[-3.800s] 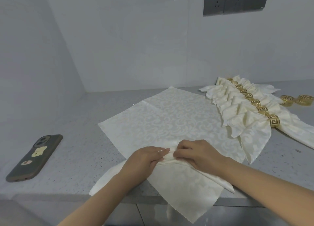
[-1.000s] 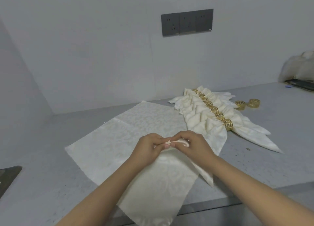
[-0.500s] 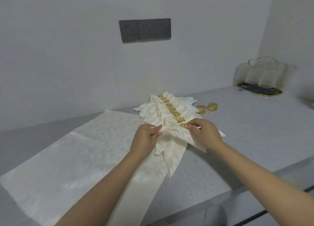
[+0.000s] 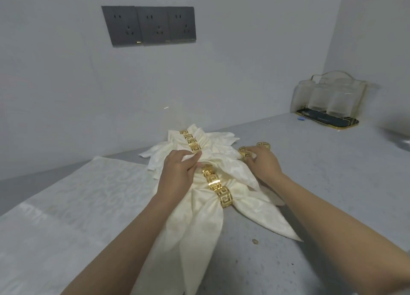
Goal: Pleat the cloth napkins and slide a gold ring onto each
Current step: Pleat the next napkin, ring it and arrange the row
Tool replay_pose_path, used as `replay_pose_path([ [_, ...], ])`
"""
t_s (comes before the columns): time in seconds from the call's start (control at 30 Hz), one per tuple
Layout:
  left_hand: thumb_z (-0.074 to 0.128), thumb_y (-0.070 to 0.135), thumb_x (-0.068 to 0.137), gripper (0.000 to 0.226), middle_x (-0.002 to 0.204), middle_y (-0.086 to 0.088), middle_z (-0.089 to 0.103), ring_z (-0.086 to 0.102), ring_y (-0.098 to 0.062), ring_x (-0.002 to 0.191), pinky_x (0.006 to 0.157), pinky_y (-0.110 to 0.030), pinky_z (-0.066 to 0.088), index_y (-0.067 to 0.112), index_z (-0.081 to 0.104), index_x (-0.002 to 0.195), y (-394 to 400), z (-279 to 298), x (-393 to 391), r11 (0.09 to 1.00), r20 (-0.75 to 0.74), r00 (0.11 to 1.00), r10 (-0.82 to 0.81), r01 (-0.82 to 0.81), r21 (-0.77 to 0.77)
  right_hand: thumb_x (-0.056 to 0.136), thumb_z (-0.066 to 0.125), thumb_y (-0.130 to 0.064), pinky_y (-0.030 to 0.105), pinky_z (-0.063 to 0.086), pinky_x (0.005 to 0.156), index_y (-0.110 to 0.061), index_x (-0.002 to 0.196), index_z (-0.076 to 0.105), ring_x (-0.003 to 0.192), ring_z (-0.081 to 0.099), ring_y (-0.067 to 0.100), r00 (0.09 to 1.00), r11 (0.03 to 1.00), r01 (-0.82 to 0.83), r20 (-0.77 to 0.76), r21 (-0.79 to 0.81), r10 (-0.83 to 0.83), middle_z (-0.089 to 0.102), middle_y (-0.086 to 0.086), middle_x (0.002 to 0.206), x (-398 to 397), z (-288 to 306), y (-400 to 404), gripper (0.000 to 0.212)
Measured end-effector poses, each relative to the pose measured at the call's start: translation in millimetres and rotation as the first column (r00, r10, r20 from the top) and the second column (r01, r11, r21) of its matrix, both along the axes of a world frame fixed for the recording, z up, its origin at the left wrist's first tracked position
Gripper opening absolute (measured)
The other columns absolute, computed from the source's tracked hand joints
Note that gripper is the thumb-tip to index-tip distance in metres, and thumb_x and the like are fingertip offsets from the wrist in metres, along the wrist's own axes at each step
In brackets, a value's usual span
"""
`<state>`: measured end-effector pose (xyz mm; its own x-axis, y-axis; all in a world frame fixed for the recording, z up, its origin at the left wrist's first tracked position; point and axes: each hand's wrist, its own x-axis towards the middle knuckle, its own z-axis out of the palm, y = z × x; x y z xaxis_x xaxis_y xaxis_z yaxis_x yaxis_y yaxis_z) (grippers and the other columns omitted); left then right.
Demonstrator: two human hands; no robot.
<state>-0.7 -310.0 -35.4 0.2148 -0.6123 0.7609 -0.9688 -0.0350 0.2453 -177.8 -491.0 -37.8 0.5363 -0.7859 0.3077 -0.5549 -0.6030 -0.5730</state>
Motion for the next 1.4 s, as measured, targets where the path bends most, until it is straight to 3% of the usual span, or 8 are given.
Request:
replay_pose_path([
  [0.2,0.052,0.022,0.086,0.032,0.096,-0.009,0.067,0.050,-0.019,0.094,0.087,-0.029,0.040,0.011,0.071,0.109,-1.8,-12.3,14.0,0.993,0.025,0.999,-0.040,0.043,-0.109,0.092,0.059,-0.028,0.033,0.030,0.106,-0.013,0.140,0.045,0.134,0.036,0.025,0.993,0.999,-0.003,-0.115,0.040,0.007,0.041,0.010,0.145,21.7,-8.6,-36.2,0.052],
  [0.43,0.053,0.023,0.087,0.032,0.100,-0.006,0.066,0.051,-0.018,0.097,0.088,-0.034,0.042,0.015,0.069,0.113,-1.4,-20.5,20.3,0.992,0.022,0.998,-0.067,0.069,-0.105,0.092,0.061,-0.024,0.031,0.033,0.104,-0.012,0.140,0.044,0.131,0.042,0.027,0.999,0.988,0.017,-0.044,0.151,-0.010,0.047,0.010,0.142,29.4,-10.7,-50.6,0.053],
  [0.73,0.053,0.025,0.087,0.031,0.097,-0.009,0.067,0.051,-0.019,0.094,0.087,-0.027,0.039,0.013,0.071,0.109,26.7,-6.7,17.6,0.994,0.041,0.999,-0.018,0.022,-0.106,0.088,0.066,-0.029,0.030,0.043,0.097,-0.015,0.138,0.046,0.115,0.054,0.023,0.981,0.975,-0.079,0.192,0.210,0.038,0.052,0.006,0.133,-1.7,15.2,-12.1,0.055],
  [0.83,0.055,0.027,0.086,0.031,0.095,-0.008,0.067,0.051,-0.019,0.092,0.084,-0.031,0.041,0.013,0.072,0.108,46.7,2.5,11.6,0.992,0.010,1.000,-0.001,0.003,-0.124,0.086,0.069,-0.026,0.013,0.052,0.072,-0.015,0.135,0.049,0.085,0.062,0.011,0.946,0.953,-0.168,0.313,0.254,0.084,0.053,0.003,0.124,-14.0,31.1,23.4,0.055],
  [0.93,0.056,0.028,0.086,0.031,0.094,-0.007,0.067,0.050,-0.017,0.092,0.085,-0.034,0.041,0.013,0.072,0.108,72.5,8.1,3.8,0.993,-0.017,1.000,0.004,-0.006,-0.117,0.085,0.070,-0.018,0.016,0.053,0.059,-0.013,0.128,0.053,0.063,0.064,0.013,0.893,0.903,-0.276,0.436,0.328,0.115,0.058,-0.004,0.109,-27.5,47.5,67.5,0.047],
  [1.07,0.066,0.017,0.079,0.029,0.093,-0.007,0.068,0.050,-0.015,0.093,0.085,-0.027,0.039,0.014,0.072,0.108,110.3,10.9,-3.2,0.993,-0.032,0.998,0.045,-0.048,-0.108,0.084,0.070,-0.018,0.027,0.057,0.065,-0.011,0.123,0.055,0.068,0.066,0.020,0.843,0.852,-0.352,0.526,0.389,0.108,0.058,-0.002,0.110,-43.9,58.1,113.9,0.042],
  [1.27,0.072,0.005,0.077,0.032,0.092,-0.006,0.067,0.048,-0.014,0.091,0.080,-0.016,0.034,0.013,0.072,0.108,169.6,14.7,-6.8,0.991,-0.077,0.992,0.103,-0.109,-0.079,0.084,0.069,-0.027,0.023,0.048,0.063,-0.019,0.112,0.058,0.080,0.063,0.014,0.812,0.811,-0.362,0.583,0.460,0.032,0.060,-0.001,0.109,-58.0,48.2,172.4,0.031],
  [1.4,0.074,-0.001,0.077,0.037,0.092,-0.005,0.067,0.049,-0.014,0.091,0.080,-0.014,0.032,0.013,0.070,0.110,200.7,15.6,-9.5,0.985,-0.154,0.977,0.150,-0.160,-0.058,0.085,0.069,-0.014,0.019,0.049,0.060,-0.013,0.107,0.057,0.077,0.065,0.014,0.766,0.721,-0.429,0.642,0.544,-0.029,0.063,0.002,0.098,-62.5,32.2,205.3,0.025],
])
